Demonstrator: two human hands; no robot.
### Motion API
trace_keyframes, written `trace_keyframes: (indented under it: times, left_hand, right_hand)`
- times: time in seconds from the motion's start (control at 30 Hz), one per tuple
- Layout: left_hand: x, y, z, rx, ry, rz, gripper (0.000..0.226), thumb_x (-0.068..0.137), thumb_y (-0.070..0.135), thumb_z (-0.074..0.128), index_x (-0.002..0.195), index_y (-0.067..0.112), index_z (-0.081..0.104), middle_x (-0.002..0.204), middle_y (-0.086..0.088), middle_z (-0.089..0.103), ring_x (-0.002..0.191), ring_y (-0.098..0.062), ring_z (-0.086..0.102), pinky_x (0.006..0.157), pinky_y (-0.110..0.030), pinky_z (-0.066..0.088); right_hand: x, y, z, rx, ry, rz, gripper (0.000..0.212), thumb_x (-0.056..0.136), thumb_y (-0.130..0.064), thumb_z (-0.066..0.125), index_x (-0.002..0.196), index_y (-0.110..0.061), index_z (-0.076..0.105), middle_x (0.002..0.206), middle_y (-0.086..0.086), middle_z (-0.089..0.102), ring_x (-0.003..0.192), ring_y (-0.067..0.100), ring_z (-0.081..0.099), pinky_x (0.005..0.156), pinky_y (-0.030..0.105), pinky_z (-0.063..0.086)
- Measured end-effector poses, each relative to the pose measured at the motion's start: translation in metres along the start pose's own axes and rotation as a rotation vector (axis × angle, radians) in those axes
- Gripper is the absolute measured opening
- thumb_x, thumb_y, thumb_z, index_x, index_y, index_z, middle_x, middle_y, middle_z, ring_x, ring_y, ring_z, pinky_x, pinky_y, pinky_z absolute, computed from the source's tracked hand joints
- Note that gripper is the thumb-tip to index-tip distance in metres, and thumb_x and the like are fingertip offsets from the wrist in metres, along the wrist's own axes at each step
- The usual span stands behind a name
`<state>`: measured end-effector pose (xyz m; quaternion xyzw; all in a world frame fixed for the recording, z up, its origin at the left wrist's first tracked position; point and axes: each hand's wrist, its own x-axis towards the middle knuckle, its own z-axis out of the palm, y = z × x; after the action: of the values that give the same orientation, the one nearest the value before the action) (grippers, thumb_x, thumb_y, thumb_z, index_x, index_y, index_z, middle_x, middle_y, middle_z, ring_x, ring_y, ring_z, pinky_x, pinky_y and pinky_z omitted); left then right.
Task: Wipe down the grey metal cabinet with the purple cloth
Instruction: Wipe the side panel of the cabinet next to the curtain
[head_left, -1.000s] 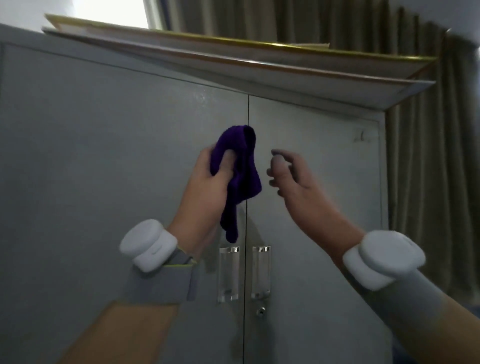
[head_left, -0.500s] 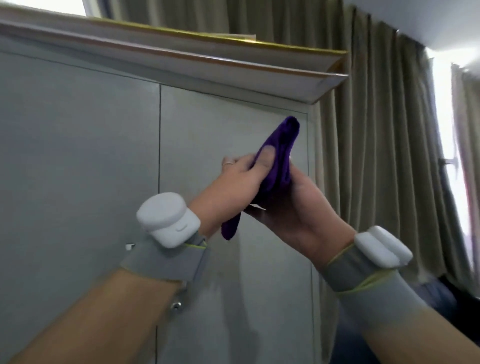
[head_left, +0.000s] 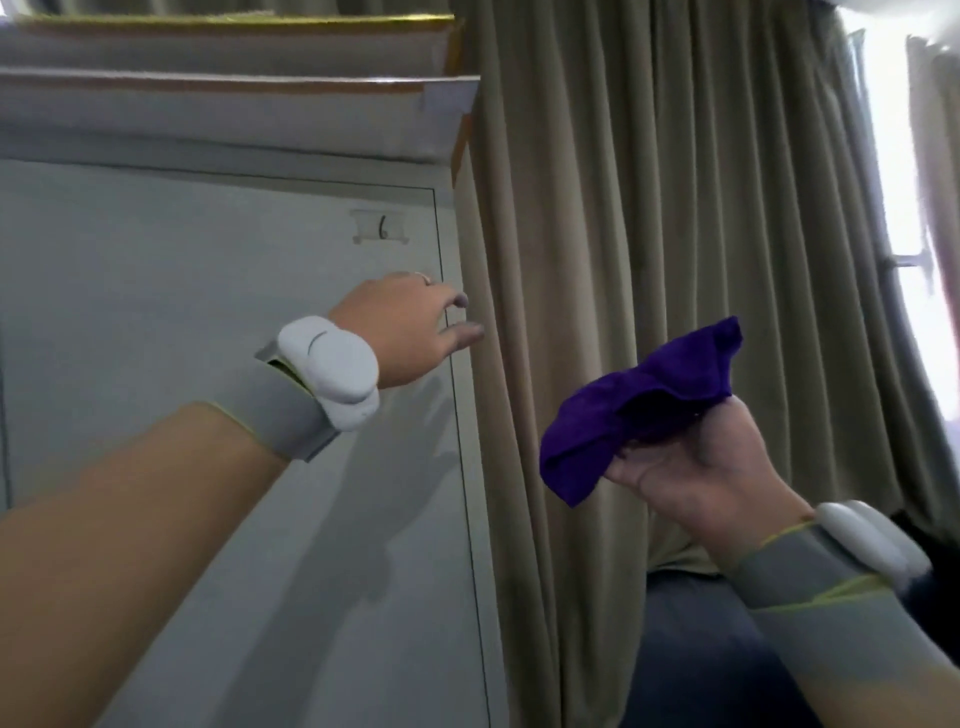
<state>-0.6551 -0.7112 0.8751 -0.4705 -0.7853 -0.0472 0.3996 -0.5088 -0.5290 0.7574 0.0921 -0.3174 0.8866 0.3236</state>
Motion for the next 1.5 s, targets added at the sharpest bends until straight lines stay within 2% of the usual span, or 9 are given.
trace_keyframes:
  times: [0.4,0.53,0.63,0.73,0.87,1.03,1.2,1.37,1.5]
  left_hand:
    - [0.117,-0.004,0.055,0.373,0.168,0.14,0.057,0.094,0.058,0.031,0.132,0.02,0.051,0.133,-0.007,0.055,0.122,-0.028,0.049,0.102,-0.043,0.037]
    - [0.148,-0.014,0.067,0.503,0.174,0.148,0.061,0.093,0.06,0.028,0.132,0.019,0.051,0.131,-0.009,0.056,0.123,-0.03,0.049,0.103,-0.046,0.036]
    - [0.166,-0.015,0.077,0.654,0.143,0.194,0.068,0.09,0.065,0.02,0.126,0.021,0.056,0.125,-0.008,0.061,0.121,-0.028,0.052,0.106,-0.046,0.034]
    - [0.177,-0.016,0.079,0.789,0.083,0.178,0.085,0.079,0.073,0.006,0.12,0.022,0.06,0.118,-0.007,0.064,0.12,-0.027,0.053,0.107,-0.046,0.032]
    - [0.195,-0.021,0.094,0.964,-0.042,0.124,0.1,0.073,0.084,-0.005,0.125,0.026,0.057,0.127,-0.005,0.062,0.132,-0.024,0.042,0.11,-0.048,0.025]
    - [0.206,-0.02,0.095,1.114,-0.128,0.015,0.112,0.065,0.087,-0.016,0.139,0.028,0.044,0.141,-0.004,0.051,0.141,-0.027,0.028,0.114,-0.05,0.018]
    - [0.211,-0.017,0.098,1.196,-0.21,-0.084,0.106,0.071,0.074,-0.023,0.141,0.027,0.042,0.15,-0.004,0.041,0.147,-0.023,0.014,0.118,-0.049,0.009]
    - [0.211,-0.014,0.102,1.273,-0.294,-0.17,0.096,0.078,0.065,-0.014,0.141,0.022,0.044,0.152,-0.008,0.037,0.148,-0.024,0.008,0.118,-0.046,0.008]
    - [0.213,-0.01,0.1,1.305,-0.298,-0.2,0.107,0.07,0.075,-0.016,0.147,0.021,0.034,0.158,-0.009,0.025,0.149,-0.024,0.004,0.119,-0.045,0.01]
  right_hand:
    - [0.108,-0.038,-0.059,-0.048,0.03,-0.054,0.048,0.098,-0.052,0.043,0.098,-0.012,0.07,0.091,0.012,0.072,0.092,0.032,0.068,0.062,0.06,0.055]
    - [0.158,-0.035,-0.064,-0.042,0.022,-0.061,0.043,0.097,-0.051,0.045,0.104,-0.015,0.068,0.116,0.008,0.062,0.125,0.031,0.052,0.071,0.062,0.054]
    - [0.193,-0.021,-0.07,-0.039,-0.006,-0.015,0.049,0.096,-0.053,0.045,0.126,-0.019,0.061,0.134,0.009,0.058,0.126,0.037,0.052,0.07,0.064,0.054]
    - [0.229,-0.007,-0.076,-0.014,-0.046,0.034,0.046,0.092,-0.056,0.049,0.119,-0.022,0.066,0.135,0.013,0.058,0.121,0.039,0.056,0.07,0.064,0.054]
    - [0.297,0.022,-0.084,0.074,-0.222,0.133,0.04,0.088,-0.055,0.051,0.105,-0.02,0.061,0.135,0.007,0.057,0.13,0.035,0.048,0.091,0.063,0.044]
    - [0.374,0.056,-0.071,0.331,-0.396,0.264,0.044,0.084,-0.061,0.054,0.11,-0.025,0.056,0.115,0.0,0.054,0.122,0.021,0.051,0.102,0.053,0.037]
    - [0.423,0.078,-0.046,0.44,-0.501,0.275,0.044,0.089,-0.063,0.046,0.07,-0.024,0.054,0.074,-0.003,0.051,0.076,0.017,0.053,0.099,0.039,0.036]
    - [0.428,0.088,-0.03,0.423,-0.504,0.272,0.034,0.068,-0.057,0.062,0.072,-0.024,0.055,0.071,-0.003,0.048,0.078,0.016,0.05,0.101,0.036,0.036]
    - [0.431,0.078,-0.022,0.441,-0.46,0.265,0.041,0.081,-0.063,0.056,0.076,-0.022,0.056,0.068,-0.002,0.048,0.073,0.015,0.051,0.103,0.04,0.037]
